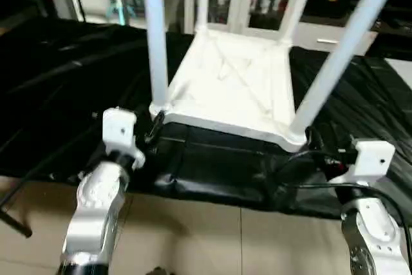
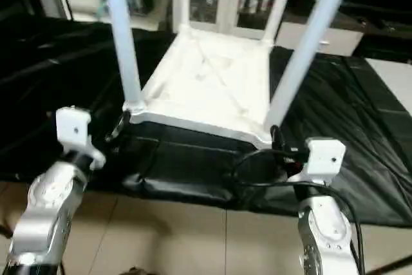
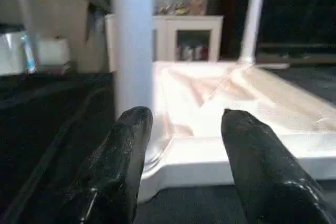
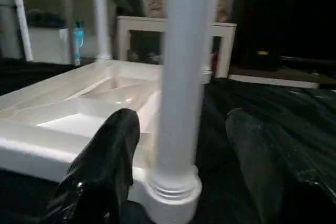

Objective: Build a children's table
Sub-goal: Rotate leg to tighten

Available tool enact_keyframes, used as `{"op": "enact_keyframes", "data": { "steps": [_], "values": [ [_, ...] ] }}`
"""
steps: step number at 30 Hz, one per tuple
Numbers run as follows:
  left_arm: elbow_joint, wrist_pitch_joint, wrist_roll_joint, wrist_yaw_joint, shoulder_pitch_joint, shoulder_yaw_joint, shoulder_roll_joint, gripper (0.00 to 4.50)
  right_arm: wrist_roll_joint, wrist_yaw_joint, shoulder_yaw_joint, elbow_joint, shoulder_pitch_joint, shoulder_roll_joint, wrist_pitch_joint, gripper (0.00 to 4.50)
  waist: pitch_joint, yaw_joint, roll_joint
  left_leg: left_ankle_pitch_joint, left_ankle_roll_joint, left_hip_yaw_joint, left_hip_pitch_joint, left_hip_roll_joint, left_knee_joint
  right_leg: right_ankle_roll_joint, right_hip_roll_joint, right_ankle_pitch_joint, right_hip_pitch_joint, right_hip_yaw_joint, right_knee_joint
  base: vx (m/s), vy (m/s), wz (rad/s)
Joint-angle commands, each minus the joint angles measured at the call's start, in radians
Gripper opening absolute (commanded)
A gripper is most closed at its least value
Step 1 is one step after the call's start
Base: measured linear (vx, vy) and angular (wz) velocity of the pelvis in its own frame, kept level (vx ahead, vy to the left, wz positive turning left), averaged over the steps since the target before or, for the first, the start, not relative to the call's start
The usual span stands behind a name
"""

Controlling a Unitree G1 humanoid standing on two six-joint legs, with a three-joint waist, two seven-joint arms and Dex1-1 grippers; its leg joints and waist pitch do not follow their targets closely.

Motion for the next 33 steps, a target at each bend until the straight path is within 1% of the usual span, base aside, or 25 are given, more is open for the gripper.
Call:
{"op": "enact_keyframes", "data": {
  "steps": [1,2,4,6,7,8,10,12,13,14,15,17,18,20,21,22,23,24,25,26,28,29,30,31,33],
  "values": [
    [0.059,0.015,-0.008,-0.017,-0.066,-0.007,0.015,2.84,0.028,-0.012,-0.045,0.004,-0.033,0.003,-0.016,3.43,-0.033,-0.008,0.007,-0.635,-0.16,-0.062,0.044,0.095,-0.137,-0.05,-0.064,-0.375,-0.015,0.034,-0.088,0.0,0.0,0.0],
    [0.059,0.015,-0.008,-0.017,-0.066,-0.007,0.015,2.84,0.028,-0.012,-0.045,0.004,-0.033,0.003,-0.016,3.43,-0.034,-0.009,0.004,-0.63,-0.157,-0.061,0.045,0.094,-0.136,-0.05,-0.063,-0.373,-0.015,0.034,-0.089,0.0,0.0,0.0],
    [0.085,0.016,0.002,-0.012,-0.093,-0.008,0.021,2.95,0.037,-0.004,-0.044,0.005,-0.046,-0.001,-0.006,3.69,-0.032,-0.006,0.007,-0.598,-0.144,-0.058,0.043,0.098,-0.137,-0.061,-0.066,-0.346,-0.014,0.036,-0.09,0.0,0.0,0.0],
    [0.108,0.014,0.0,-0.015,-0.116,-0.006,0.022,3.2,0.048,0.002,-0.042,0.01,-0.058,-0.004,0.0,3.79,-0.034,-0.006,0.007,-0.574,-0.141,-0.058,0.04,0.098,-0.138,-0.07,-0.066,-0.325,-0.01,0.036,-0.086,0.0,0.0,0.0],
    [0.123,0.023,0.012,0.001,-0.137,-0.004,0.024,3.3,0.049,0.005,-0.037,0.02,-0.075,-0.011,0.003,3.97,-0.036,-0.008,0.015,-0.572,-0.145,-0.059,0.038,0.097,-0.138,-0.074,-0.063,-0.307,-0.008,0.034,-0.084,0.0,0.0,0.0],
    [0.129,0.034,0.022,0.028,-0.148,0.004,0.021,3.3,0.046,0.007,-0.032,0.025,-0.085,-0.015,0.003,3.97,-0.037,-0.009,0.012,-0.568,-0.142,-0.059,0.037,0.098,-0.138,-0.075,-0.063,-0.3,-0.007,0.034,-0.082,0.0,0.0,0.0],
    [0.112,0.04,0.055,0.103,-0.135,0.022,0.01,3.4,0.032,0.01,-0.012,0.022,-0.082,-0.021,0.032,4.15,-0.037,-0.008,0.012,-0.52,-0.127,-0.058,0.031,0.1,-0.137,-0.092,-0.064,-0.257,-0.002,0.035,-0.077,0.0,0.0,0.0],
    [0.095,0.036,0.06,0.128,-0.115,0.031,0.001,3.4,0.023,0.01,-0.005,0.018,-0.072,-0.018,0.036,4.15,-0.038,-0.005,0.009,-0.52,-0.115,-0.053,0.035,0.099,-0.132,-0.096,-0.068,-0.302,-0.008,0.038,-0.084,0.0,0.0,0.0],
    [0.073,0.02,0.071,0.147,-0.08,0.034,-0.006,3.4,0.02,0.011,0.002,0.011,-0.055,-0.012,0.041,4.15,-0.037,-0.005,0.001,-0.502,-0.105,-0.052,0.031,0.101,-0.131,-0.102,-0.07,-0.305,-0.006,0.039,-0.085,0.0,0.0,0.0],
    [0.053,0.01,0.074,0.147,-0.049,0.031,-0.009,3.4,0.022,0.014,0.006,0.003,-0.039,-0.005,0.045,4.15,-0.039,-0.001,0.006,-0.49,-0.1,-0.053,0.031,0.104,-0.131,-0.107,-0.072,-0.295,-0.004,0.04,-0.082,0.0,0.0,0.0],
    [0.053,0.01,0.074,0.147,-0.049,0.031,-0.009,3.4,0.022,0.014,0.006,0.003,-0.039,-0.005,0.045,4.15,-0.038,0.001,0.003,-0.459,-0.083,-0.049,0.026,0.107,-0.132,-0.114,-0.072,-0.272,-0.003,0.041,-0.082,0.0,0.0,0.0],
    [0.026,0.013,0.091,0.15,0.001,0.019,-0.007,3.4,0.023,0.025,0.023,-0.013,-0.012,0.001,0.055,4.15,-0.043,0.002,0.001,-0.427,-0.067,-0.045,0.027,0.107,-0.13,-0.118,-0.065,-0.248,-0.005,0.041,-0.078,0.025,-0.01,0.0],
    [0.026,0.013,0.091,0.15,0.001,0.019,-0.007,3.4,0.023,0.025,0.023,-0.013,-0.012,0.001,0.055,4.15,-0.043,0.003,0.003,-0.42,-0.066,-0.044,0.027,0.107,-0.13,-0.118,-0.064,-0.24,-0.005,0.041,-0.078,0.0,0.0,0.0],
    [0.027,0.006,0.081,0.166,0.003,0.037,-0.016,3.4,0.014,0.027,0.033,-0.017,-0.017,-0.005,0.059,4.15,-0.047,0.003,-0.009,-0.381,-0.05,-0.041,0.023,0.108,-0.128,-0.124,-0.064,-0.204,-0.001,0.039,-0.074,0.0,0.0,0.0],
    [0.034,0.01,0.044,0.153,-0.032,0.054,-0.019,3.4,0.014,0.024,0.03,-0.004,-0.05,-0.013,0.059,4.15,-0.046,0.009,-0.003,-0.367,-0.043,-0.037,0.029,0.108,-0.125,-0.13,-0.064,-0.201,-0.008,0.041,-0.076,0.0,0.0,0.0],
    [0.034,0.01,0.033,0.15,-0.041,0.057,-0.02,3.4,0.015,0.023,0.03,0.0,-0.059,-0.016,0.06,4.15,-0.049,0.009,-0.005,-0.339,-0.04,-0.035,0.026,0.107,-0.123,-0.139,-0.063,-0.173,-0.004,0.04,-0.071,0.0,0.0,0.0],
    [0.034,0.01,0.028,0.148,-0.045,0.058,-0.021,3.4,0.015,0.022,0.029,0.002,-0.062,-0.017,0.06,4.15,-0.05,0.01,-0.003,-0.32,-0.04,-0.035,0.026,0.108,-0.124,-0.142,-0.061,-0.152,-0.002,0.038,-0.067,0.0,0.0,0.0],
    [0.034,0.035,0.01,0.116,-0.064,0.049,-0.008,3.57,0.02,0.02,0.025,0.011,-0.084,-0.023,0.061,4.19,-0.051,0.01,-0.004,-0.279,-0.035,-0.033,0.023,0.107,-0.122,-0.145,-0.059,-0.104,0.001,0.035,-0.062,0.0,0.0,0.0],
    [0.035,0.037,0.01,0.114,-0.065,0.047,-0.006,3.68,0.02,0.02,0.024,0.012,-0.087,-0.023,0.061,4.2,-0.054,0.011,-0.003,-0.244,-0.027,-0.031,0.024,0.107,-0.118,-0.15,-0.056,-0.064,0.002,0.034,-0.057,0.0,0.0,0.0],
    [0.043,0.042,0.009,0.095,-0.079,0.039,0.007,3.68,0.011,0.014,0.022,0.019,-0.102,-0.029,0.064,4.2,-0.055,0.01,-0.006,-0.216,-0.021,-0.03,0.022,0.107,-0.117,-0.156,-0.057,-0.034,0.005,0.034,-0.054,0.057,-0.015,-0.04],
    [0.102,0.07,0.03,0.095,-0.132,0.048,0.037,3.88,-0.024,-0.019,0.008,0.049,-0.141,-0.04,0.073,4.2,-0.063,0.009,-0.002,-0.086,0.01,-0.024,0.021,0.102,-0.103,-0.181,-0.051,0.12,0.012,0.032,-0.036,0.061,-0.012,-0.05],
    [0.102,0.07,0.03,0.095,-0.132,0.048,0.037,3.88,-0.024,-0.019,0.008,0.049,-0.141,-0.04,0.073,4.2,-0.064,0.009,-0.002,-0.062,0.015,-0.022,0.022,0.099,-0.101,-0.187,-0.049,0.144,0.013,0.031,-0.035,0.0,0.0,0.0],
    [0.13,0.08,0.033,0.098,-0.154,0.055,0.047,4.02,-0.025,-0.025,0.004,0.061,-0.154,-0.04,0.074,4.2,-0.065,0.011,0.005,-0.041,0.026,-0.02,0.026,0.099,-0.097,-0.2,-0.05,0.173,0.013,0.031,-0.031,0.0,0.0,0.0],
    [0.143,0.082,0.028,0.094,-0.166,0.06,0.051,4.12,-0.025,-0.024,0.004,0.066,-0.161,-0.04,0.073,4.2,-0.065,0.01,0.001,-0.034,0.035,-0.017,0.027,0.099,-0.095,-0.209,-0.049,0.182,0.014,0.031,-0.031,0.0,0.0,0.0],
    [0.169,0.092,0.031,0.098,-0.19,0.067,0.063,4.24,-0.025,-0.023,0.008,0.079,-0.176,-0.041,0.072,4.2,-0.066,0.009,0.001,-0.035,0.042,-0.015,0.029,0.101,-0.095,-0.224,-0.05,0.174,0.016,0.03,-0.031,0.0,0.0,0.0]
  ]
}}
